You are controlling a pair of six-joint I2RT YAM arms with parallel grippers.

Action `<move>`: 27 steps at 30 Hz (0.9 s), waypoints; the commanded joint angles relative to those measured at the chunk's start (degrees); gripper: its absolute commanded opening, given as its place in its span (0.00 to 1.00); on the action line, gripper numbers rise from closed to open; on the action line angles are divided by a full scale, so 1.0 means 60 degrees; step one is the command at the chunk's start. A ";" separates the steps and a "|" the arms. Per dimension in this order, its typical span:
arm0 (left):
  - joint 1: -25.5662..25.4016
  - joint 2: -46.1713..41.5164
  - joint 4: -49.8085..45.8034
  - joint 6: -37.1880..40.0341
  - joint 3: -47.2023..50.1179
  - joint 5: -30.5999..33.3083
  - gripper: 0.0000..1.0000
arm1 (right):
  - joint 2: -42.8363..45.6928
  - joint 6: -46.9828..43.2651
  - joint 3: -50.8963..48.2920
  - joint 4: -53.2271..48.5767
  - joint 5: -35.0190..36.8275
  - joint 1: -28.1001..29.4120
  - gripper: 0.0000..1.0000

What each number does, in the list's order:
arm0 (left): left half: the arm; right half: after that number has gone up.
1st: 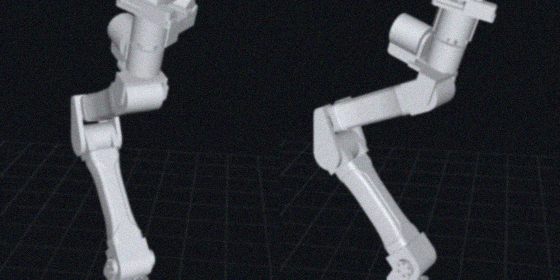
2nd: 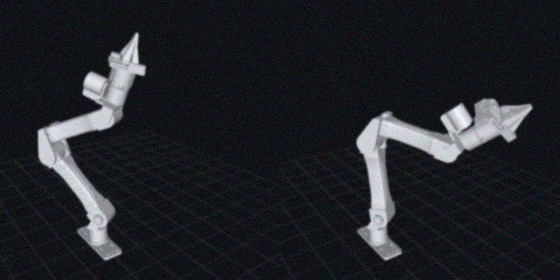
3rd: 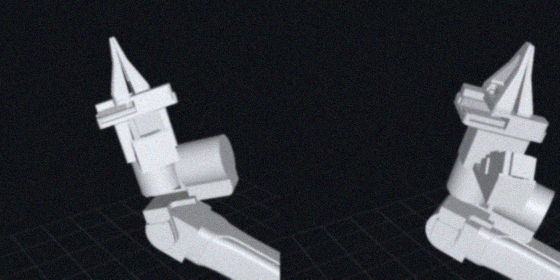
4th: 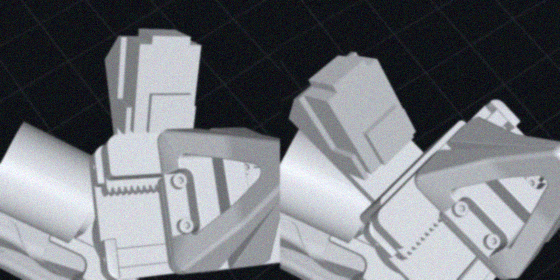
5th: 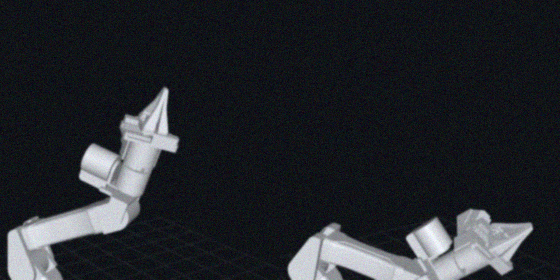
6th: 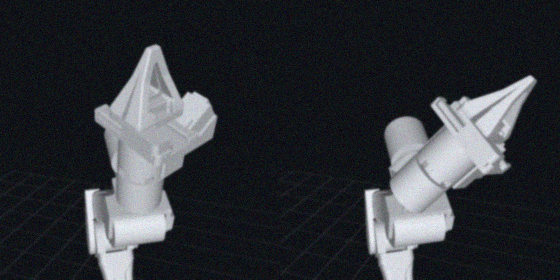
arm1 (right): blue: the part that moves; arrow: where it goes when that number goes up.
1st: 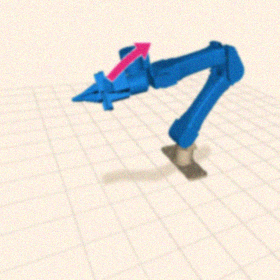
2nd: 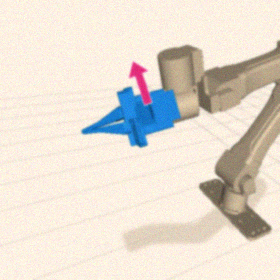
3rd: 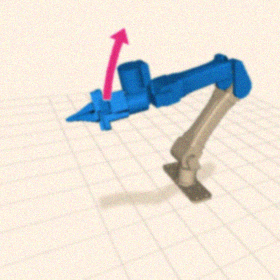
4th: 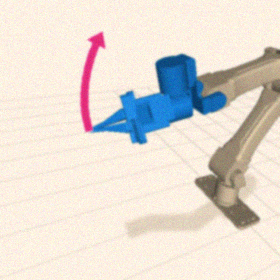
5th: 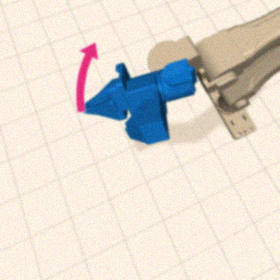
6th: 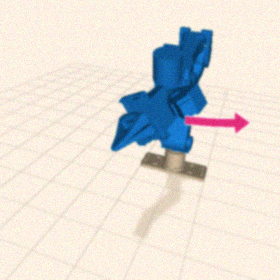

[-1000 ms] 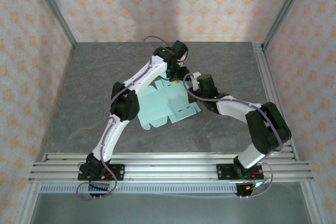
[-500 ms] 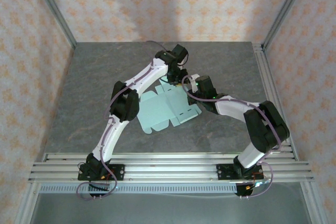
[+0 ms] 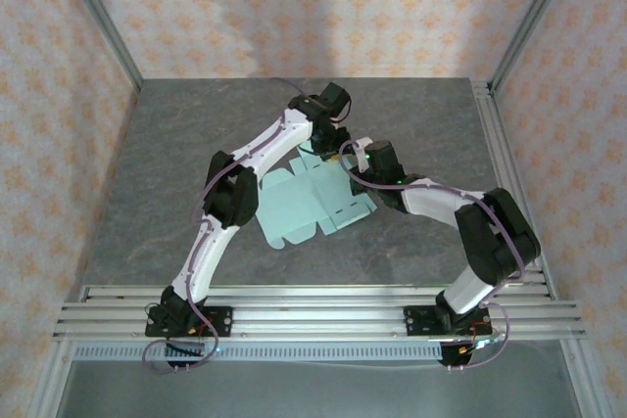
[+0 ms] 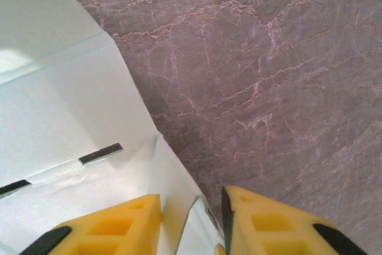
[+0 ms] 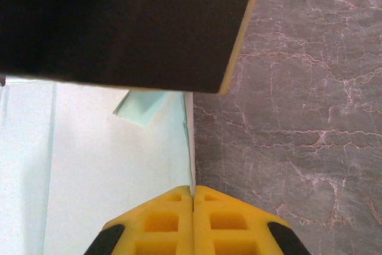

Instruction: Fold the paper box

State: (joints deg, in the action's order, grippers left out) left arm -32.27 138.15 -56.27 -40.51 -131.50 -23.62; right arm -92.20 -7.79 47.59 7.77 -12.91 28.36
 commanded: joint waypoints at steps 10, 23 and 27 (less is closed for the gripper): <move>-0.0056 -0.0354 -0.0027 -0.0089 0.0076 -0.0115 0.13 | 0.0074 -0.0122 0.0256 0.0421 0.0205 0.0022 0.00; 0.0002 -0.2265 0.0328 0.0397 0.1269 0.0986 0.76 | 0.0001 0.0215 0.0055 0.0712 0.0364 -0.0094 0.00; 0.0159 -0.3539 0.0809 0.0827 0.2460 0.1422 1.00 | -0.0042 0.0242 0.0007 0.0712 0.0302 -0.0163 0.00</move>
State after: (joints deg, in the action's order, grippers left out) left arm -31.79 124.14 -54.54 -37.52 -119.00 -17.61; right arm -92.07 -6.50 47.70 12.36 -11.73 27.66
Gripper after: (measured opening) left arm 0.964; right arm 0.047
